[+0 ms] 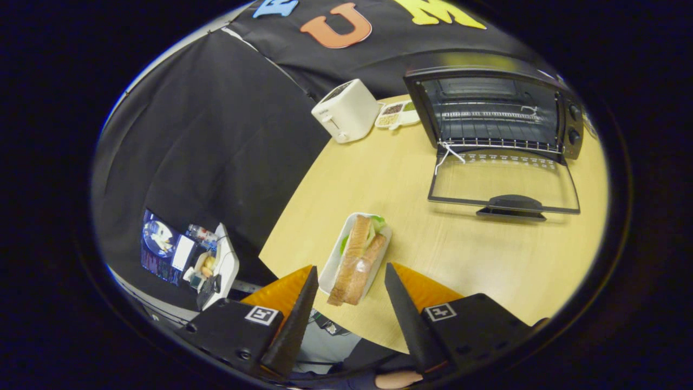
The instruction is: Open the toaster oven, put the food inside, and close the toaster oven door.
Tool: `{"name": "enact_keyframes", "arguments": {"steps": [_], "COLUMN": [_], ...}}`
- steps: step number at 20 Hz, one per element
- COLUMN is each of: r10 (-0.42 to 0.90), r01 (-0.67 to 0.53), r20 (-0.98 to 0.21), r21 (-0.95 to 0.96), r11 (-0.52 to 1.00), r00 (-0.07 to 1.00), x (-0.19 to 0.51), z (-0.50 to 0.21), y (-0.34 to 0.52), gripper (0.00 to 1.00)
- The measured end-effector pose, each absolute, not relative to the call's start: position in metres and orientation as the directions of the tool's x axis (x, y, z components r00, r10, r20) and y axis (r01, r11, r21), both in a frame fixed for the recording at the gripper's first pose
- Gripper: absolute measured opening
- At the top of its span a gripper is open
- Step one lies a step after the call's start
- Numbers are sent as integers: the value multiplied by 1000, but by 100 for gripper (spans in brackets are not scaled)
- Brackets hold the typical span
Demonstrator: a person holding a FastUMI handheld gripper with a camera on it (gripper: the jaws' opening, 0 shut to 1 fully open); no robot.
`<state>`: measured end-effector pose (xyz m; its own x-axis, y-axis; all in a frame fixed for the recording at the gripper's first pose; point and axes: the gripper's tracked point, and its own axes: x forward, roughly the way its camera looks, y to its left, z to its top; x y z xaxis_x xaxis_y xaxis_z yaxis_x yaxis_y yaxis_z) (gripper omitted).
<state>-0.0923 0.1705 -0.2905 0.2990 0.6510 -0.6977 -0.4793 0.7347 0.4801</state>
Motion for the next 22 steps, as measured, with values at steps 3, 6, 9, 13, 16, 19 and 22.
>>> {"name": "enact_keyframes", "arguments": {"steps": [3,6,9,13,16,19,22], "r10": [623,619,615,647,685,709,756], "r01": [-460,-430,-366,-307,-272,-274,-265], "r20": [-727,-741,-765,-745,-713,-685,-622], "r21": [465,484,526,586,636,658,708], "r11": [756,762,768,750,722,701,654], "r00": [289,262,190,160,149,170,204], "x": [-88,-86,-86,-81,-83,-83,-82], "z": [-293,-296,-307,-307,-300,-288,-270], "y": [175,179,179,179,183,183,176], "gripper": [81,75,66,39,36,36,36]}}
